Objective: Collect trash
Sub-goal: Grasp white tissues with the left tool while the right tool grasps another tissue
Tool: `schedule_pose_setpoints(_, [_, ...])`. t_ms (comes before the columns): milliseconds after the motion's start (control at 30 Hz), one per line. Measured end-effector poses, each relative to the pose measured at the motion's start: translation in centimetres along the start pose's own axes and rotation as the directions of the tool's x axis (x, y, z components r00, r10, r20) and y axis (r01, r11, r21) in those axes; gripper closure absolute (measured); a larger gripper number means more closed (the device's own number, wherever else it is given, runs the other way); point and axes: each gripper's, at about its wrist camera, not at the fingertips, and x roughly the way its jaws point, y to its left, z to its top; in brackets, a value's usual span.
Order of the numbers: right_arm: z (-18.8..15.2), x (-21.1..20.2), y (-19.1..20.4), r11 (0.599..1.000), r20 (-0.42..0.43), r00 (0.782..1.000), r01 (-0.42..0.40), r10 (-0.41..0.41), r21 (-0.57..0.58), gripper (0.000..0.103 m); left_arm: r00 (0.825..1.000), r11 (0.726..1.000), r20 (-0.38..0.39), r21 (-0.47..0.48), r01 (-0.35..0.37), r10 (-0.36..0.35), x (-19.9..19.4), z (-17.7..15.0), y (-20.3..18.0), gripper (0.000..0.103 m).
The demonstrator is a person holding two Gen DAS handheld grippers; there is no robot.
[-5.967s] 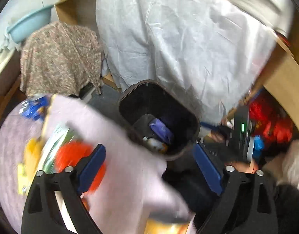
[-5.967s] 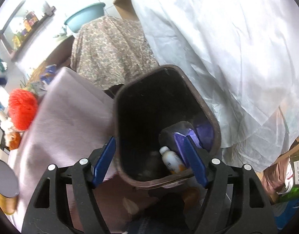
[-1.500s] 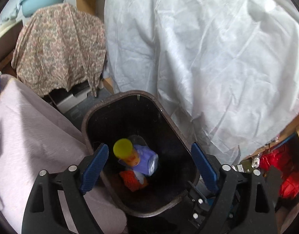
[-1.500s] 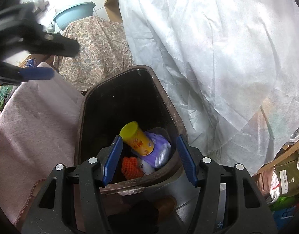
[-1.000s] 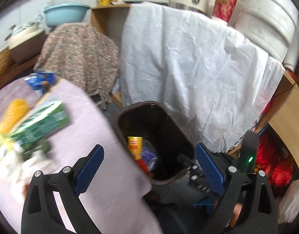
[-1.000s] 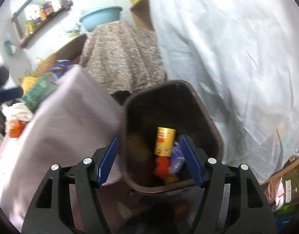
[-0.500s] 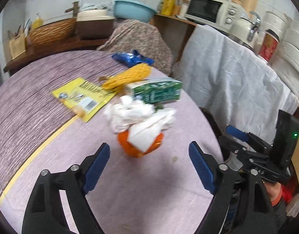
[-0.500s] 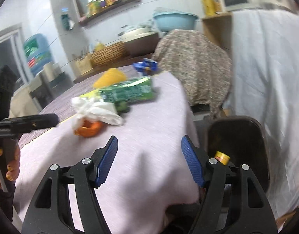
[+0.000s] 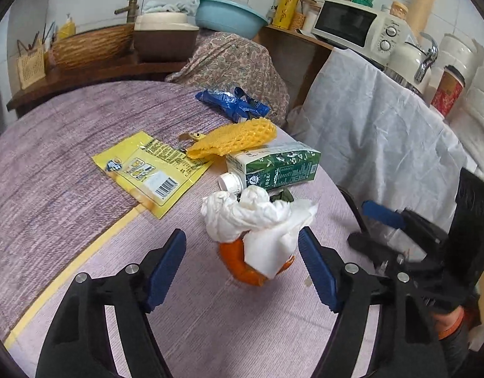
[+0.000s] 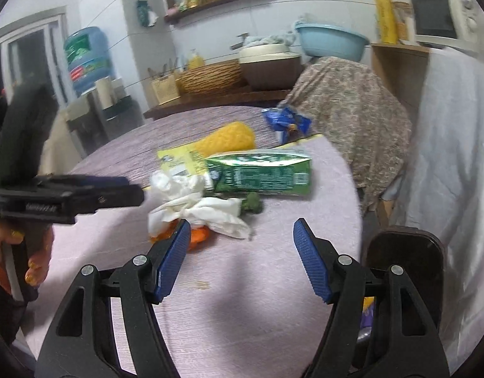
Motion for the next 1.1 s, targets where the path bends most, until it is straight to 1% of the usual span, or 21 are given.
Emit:
schedule_pose_setpoints(133, [0.5, 2.1, 2.0, 0.994, -0.031, 0.999, -0.037, 0.034, -0.106, 0.036, 0.999, 0.999, 0.002, -0.043, 0.033, -0.033, 0.0, 0.2, 0.7, 0.032])
schedule_pose_setpoints(200, [0.8, 3.3, 2.6, 0.989, -0.042, 0.999, -0.025, 0.019, -0.146, 0.038, 0.999, 0.996, 0.004, -0.07, 0.054, -0.054, -0.1, 0.2, 1.1, 0.032])
schedule_pose_setpoints(233, [0.9, 3.8, 2.7, 0.988, -0.048, 0.999, -0.025, 0.018, -0.154, 0.042, 0.998, 0.995, 0.0, -0.079, 0.062, -0.063, -0.1, 0.2, 1.2, 0.032])
schedule_pose_setpoints(300, [1.0, 4.7, 2.8, 0.987, -0.069, 0.997, -0.039, 0.028, -0.158, 0.054, 0.997, 0.993, -0.006, -0.094, 0.071, -0.072, -0.1, 0.1, 1.4, 0.032])
schedule_pose_setpoints(333, [1.1, 5.0, 2.8, 0.986, -0.08, 0.996, -0.05, 0.038, -0.16, 0.071, 0.997, 0.993, -0.009, -0.096, 0.07, -0.071, 0.0, 0.1, 1.4, 0.032])
schedule_pose_setpoints(367, [1.0, 5.1, 2.9, 0.984, -0.093, 0.995, -0.06, 0.045, -0.166, 0.083, 0.998, 0.993, -0.01, -0.098, 0.068, -0.07, 0.0, 0.1, 1.5, 0.031])
schedule_pose_setpoints(400, [0.9, 5.1, 2.9, 0.983, -0.095, 0.994, -0.062, 0.046, -0.171, 0.084, 0.998, 0.993, -0.011, -0.1, 0.066, -0.067, 0.1, 0.1, 1.5, 0.03])
schedule_pose_setpoints(467, [0.6, 4.5, 2.9, 0.982, -0.085, 0.994, -0.078, 0.064, -0.17, 0.092, 0.998, 0.992, -0.013, -0.107, 0.062, -0.063, 0.3, 0.2, 1.5, 0.026])
schedule_pose_setpoints(567, [0.0, 3.2, 2.9, 0.984, -0.051, 0.996, -0.08, 0.073, -0.161, 0.093, 0.999, 0.992, -0.015, -0.117, 0.051, -0.053, 0.7, 0.4, 1.4, 0.02])
schedule_pose_setpoints(667, [-0.4, 1.5, 2.7, 0.987, -0.02, 0.997, -0.078, 0.076, -0.14, 0.094, 1.0, 0.994, -0.016, -0.112, 0.017, -0.019, 1.2, 0.7, 1.4, 0.02])
schedule_pose_setpoints(700, [-0.5, 1.1, 2.6, 0.988, -0.015, 0.998, -0.067, 0.066, -0.141, 0.094, 1.0, 0.994, -0.021, -0.109, 0.006, -0.008, 1.4, 0.8, 1.3, 0.02])
schedule_pose_setpoints(733, [-0.6, 0.6, 2.5, 0.989, -0.007, 0.999, -0.047, 0.047, -0.142, 0.094, 1.0, 0.994, -0.028, -0.106, -0.007, 0.004, 1.7, 0.8, 1.3, 0.021])
schedule_pose_setpoints(800, [-0.9, -0.4, 1.8, 0.992, 0.011, 0.999, -0.036, 0.038, -0.124, 0.094, 0.999, 0.995, -0.037, -0.102, -0.024, 0.02, 2.2, 0.7, 1.3, 0.024])
schedule_pose_setpoints(867, [-1.1, -1.3, 1.2, 0.994, 0.025, 0.999, -0.032, 0.035, -0.1, 0.094, 0.998, 0.995, -0.058, -0.085, -0.045, 0.041, 2.8, 0.4, 1.1, 0.036])
schedule_pose_setpoints(900, [-1.3, -1.5, 1.0, 0.995, 0.025, 0.999, -0.028, 0.03, -0.095, 0.094, 0.997, 0.995, -0.064, -0.083, -0.054, 0.049, 3.0, 0.3, 1.1, 0.038])
schedule_pose_setpoints(933, [-1.5, -1.8, 0.8, 0.996, 0.027, 0.999, -0.02, 0.022, -0.091, 0.094, 0.996, 0.995, -0.067, -0.086, -0.059, 0.053, 3.2, 0.2, 1.2, 0.045])
schedule_pose_setpoints(967, [-1.7, -2.0, 0.5, 0.996, 0.031, 0.999, -0.009, 0.012, -0.084, 0.094, 0.996, 0.994, -0.068, -0.092, -0.058, 0.052, 3.3, 0.1, 1.3, 0.053])
schedule_pose_setpoints(1033, [-2.2, -2.4, -0.1, 0.998, 0.037, 0.999, -0.004, 0.006, -0.058, 0.094, 0.997, 0.991, -0.066, -0.123, -0.047, 0.039, 3.4, -0.1, 1.9, 0.063])
schedule_pose_setpoints(1100, [-2.6, -2.7, -0.6, 0.999, 0.038, 0.999, -0.002, 0.003, -0.037, 0.094, 0.998, 0.989, -0.056, -0.143, -0.04, 0.032, 3.1, -0.2, 2.5, 0.066])
